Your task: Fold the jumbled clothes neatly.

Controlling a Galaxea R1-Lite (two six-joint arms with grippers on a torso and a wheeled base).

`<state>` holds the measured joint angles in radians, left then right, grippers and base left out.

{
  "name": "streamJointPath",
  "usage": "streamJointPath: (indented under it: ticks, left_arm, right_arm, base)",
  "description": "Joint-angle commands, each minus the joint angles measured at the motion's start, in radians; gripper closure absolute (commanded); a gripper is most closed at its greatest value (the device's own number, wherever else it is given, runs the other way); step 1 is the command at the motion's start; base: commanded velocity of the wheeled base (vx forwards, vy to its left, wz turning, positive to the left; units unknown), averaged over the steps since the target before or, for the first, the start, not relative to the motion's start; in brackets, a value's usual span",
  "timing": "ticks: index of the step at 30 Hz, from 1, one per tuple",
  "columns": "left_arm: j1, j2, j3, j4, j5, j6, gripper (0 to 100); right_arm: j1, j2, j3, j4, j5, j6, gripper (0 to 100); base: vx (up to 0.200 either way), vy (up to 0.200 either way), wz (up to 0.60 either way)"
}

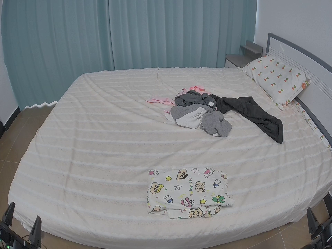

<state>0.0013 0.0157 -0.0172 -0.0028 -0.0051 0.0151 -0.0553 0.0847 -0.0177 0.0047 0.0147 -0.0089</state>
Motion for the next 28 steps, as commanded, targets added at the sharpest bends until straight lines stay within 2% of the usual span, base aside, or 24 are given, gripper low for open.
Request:
streamJointPath:
  ticks: [1,20,28]
  left_arm:
    - [0.000,-0.014,0.017,0.004,-0.004,0.000,0]
    - [0.002,-0.016,0.017,0.003,-0.003,-0.004,0]
    - [0.002,-0.016,0.017,0.003,-0.003,-0.004,0]
  right_arm:
    - [0.000,0.003,0.016,0.000,0.004,-0.002,0]
    - [0.000,0.003,0.016,0.000,0.010,-0.005,0]
    - [0.042,-0.052,0.015,0.003,0.010,0.000,0]
  base:
    - [0.000,0.000,0.00]
    - [0.000,0.000,0.00]
    - [0.000,0.000,0.00]
